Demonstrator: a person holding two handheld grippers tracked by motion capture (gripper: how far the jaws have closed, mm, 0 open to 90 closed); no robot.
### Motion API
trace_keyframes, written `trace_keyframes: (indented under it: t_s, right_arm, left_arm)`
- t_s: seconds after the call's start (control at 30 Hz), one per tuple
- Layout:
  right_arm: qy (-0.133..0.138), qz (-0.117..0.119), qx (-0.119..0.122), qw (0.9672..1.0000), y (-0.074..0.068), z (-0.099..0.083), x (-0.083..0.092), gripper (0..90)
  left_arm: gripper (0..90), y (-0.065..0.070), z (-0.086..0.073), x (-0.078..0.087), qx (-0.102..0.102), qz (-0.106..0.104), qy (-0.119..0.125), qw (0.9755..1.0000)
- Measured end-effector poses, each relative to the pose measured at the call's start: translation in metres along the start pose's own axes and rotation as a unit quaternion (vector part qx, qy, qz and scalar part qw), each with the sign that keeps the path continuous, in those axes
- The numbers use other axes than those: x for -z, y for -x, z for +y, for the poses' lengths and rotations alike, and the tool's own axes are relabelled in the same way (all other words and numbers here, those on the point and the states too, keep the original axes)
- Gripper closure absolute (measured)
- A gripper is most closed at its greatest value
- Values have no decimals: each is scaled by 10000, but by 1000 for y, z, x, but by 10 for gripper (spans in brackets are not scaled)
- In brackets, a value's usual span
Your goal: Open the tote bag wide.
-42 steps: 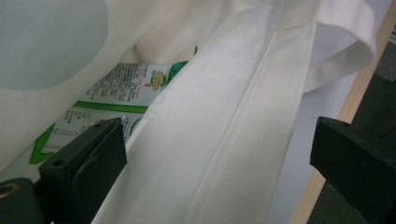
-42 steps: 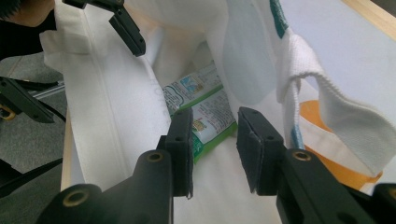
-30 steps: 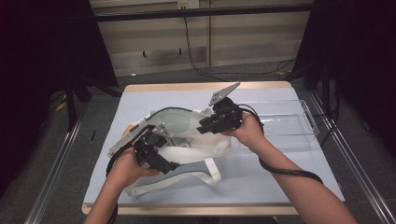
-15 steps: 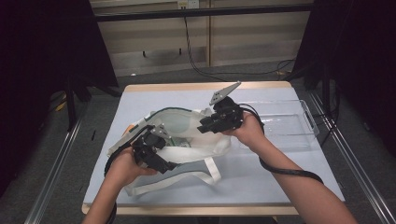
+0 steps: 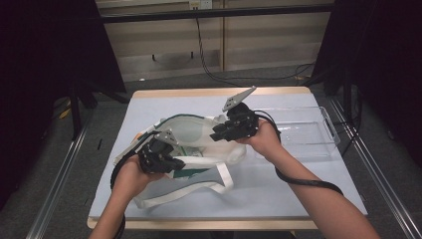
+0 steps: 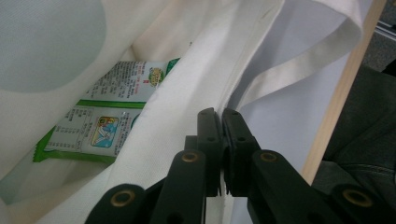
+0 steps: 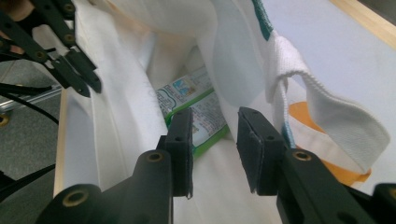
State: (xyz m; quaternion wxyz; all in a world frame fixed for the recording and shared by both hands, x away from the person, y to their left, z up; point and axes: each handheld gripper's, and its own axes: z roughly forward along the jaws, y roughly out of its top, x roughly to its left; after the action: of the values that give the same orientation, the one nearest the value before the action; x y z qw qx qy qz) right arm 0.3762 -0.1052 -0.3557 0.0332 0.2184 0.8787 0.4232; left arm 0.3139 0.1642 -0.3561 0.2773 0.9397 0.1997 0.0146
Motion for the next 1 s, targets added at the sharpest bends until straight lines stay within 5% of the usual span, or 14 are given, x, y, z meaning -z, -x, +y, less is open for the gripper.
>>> trace_keyframes:
  t_s: [0.13,0.17,0.2,0.23,0.3,0.6,1.0]
  right_arm:
    - [-1,0,-29,10000,1,1,-1,664]
    - [0,4,-30,10000,1,2,-1,664]
    - [-4,-10,-25,10000,1,2,-1,664]
    - [-2,-25,-32,10000,2,1,0,665]
    - [-1,-20,-42,10000,3,1,-1,665]
    - [-16,-112,-137,9998,7,2,0,687]
    - [-85,-193,-254,9995,14,3,-4,850]
  left_arm:
    - [885,7,0,3,55,-150,81,9998]
    - [885,5,0,5,-92,-205,-40,9997]
    - [886,8,-1,4,59,-219,92,9997]
    - [887,7,-1,6,-70,-215,45,9997]
    - [888,11,-2,7,48,-279,145,9995]
    - [891,27,0,11,-188,-425,96,9989]
    - [891,34,-8,1,-212,-577,81,9981]
